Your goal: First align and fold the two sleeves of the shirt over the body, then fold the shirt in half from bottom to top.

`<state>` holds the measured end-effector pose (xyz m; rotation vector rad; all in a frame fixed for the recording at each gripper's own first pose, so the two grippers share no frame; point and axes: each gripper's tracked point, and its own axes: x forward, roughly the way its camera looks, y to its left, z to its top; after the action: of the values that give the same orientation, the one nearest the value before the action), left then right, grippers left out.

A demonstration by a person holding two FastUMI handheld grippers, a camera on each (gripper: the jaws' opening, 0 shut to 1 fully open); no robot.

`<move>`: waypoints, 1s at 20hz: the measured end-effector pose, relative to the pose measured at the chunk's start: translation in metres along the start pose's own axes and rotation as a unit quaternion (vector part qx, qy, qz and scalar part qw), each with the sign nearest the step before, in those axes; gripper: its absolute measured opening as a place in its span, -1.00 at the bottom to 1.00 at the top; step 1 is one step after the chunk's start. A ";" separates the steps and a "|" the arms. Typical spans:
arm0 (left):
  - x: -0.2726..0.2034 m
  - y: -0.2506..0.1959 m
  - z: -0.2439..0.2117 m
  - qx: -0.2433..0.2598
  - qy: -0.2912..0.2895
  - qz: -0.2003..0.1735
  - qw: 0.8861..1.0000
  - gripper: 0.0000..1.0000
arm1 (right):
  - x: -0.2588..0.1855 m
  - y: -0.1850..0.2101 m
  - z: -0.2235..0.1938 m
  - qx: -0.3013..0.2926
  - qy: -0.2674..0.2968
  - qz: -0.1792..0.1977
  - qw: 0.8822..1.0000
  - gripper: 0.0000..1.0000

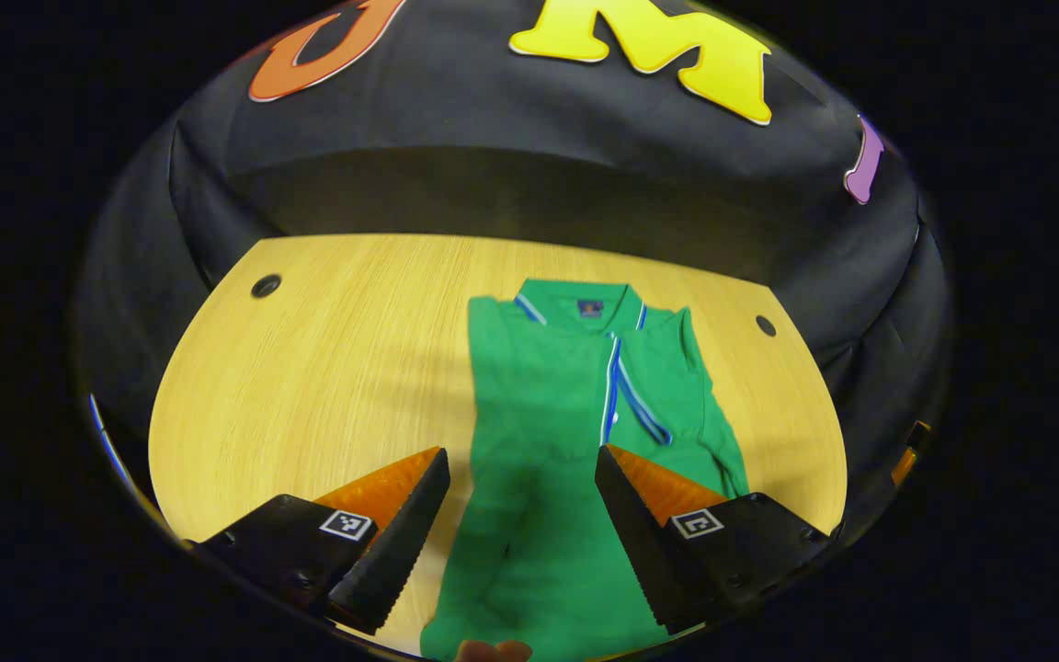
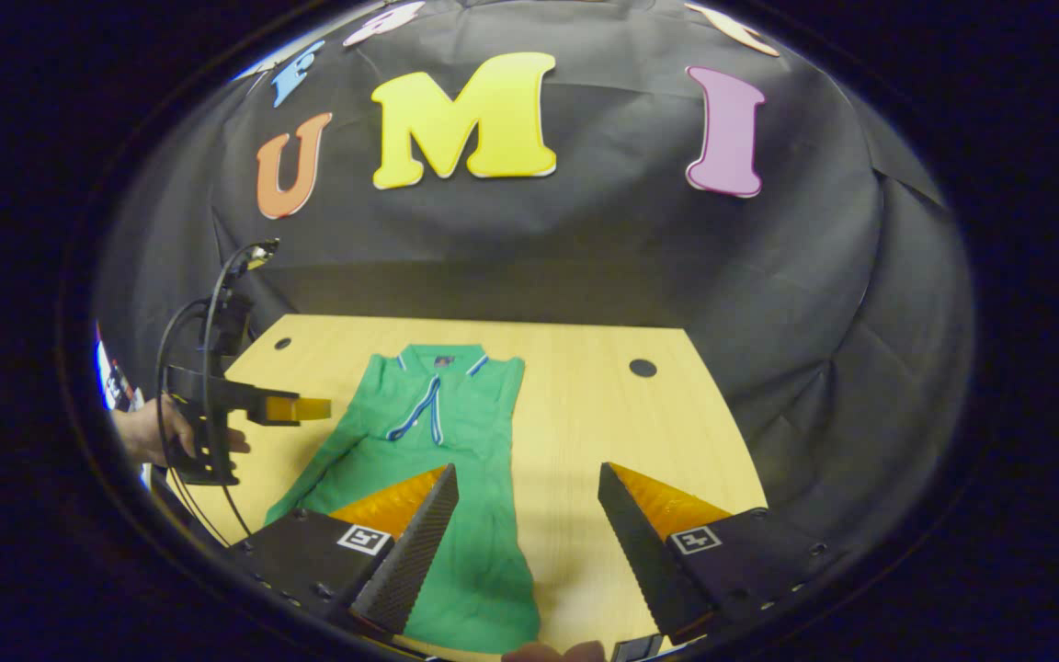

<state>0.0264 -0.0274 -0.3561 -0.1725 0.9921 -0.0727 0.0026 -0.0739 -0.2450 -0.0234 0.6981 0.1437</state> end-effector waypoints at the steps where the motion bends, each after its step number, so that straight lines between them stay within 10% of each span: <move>1: -0.015 0.009 -0.026 0.000 0.026 -0.001 1.000 1.00 | -0.001 -0.002 -0.013 -0.006 0.018 0.001 1.000 0.89; 9: -0.129 0.043 -0.212 -0.004 0.231 0.020 0.973 1.00 | -0.020 -0.006 -0.157 -0.020 0.225 0.012 0.974 0.89; 20: -0.195 0.007 -0.273 -0.004 0.288 0.045 0.956 1.00 | -0.014 0.009 -0.273 0.005 0.381 -0.006 0.925 0.89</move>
<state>-0.3088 -0.0235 -0.3417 -0.1147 1.5826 -0.0352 -0.1840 -0.0857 -0.4449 -0.0769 1.4788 0.1167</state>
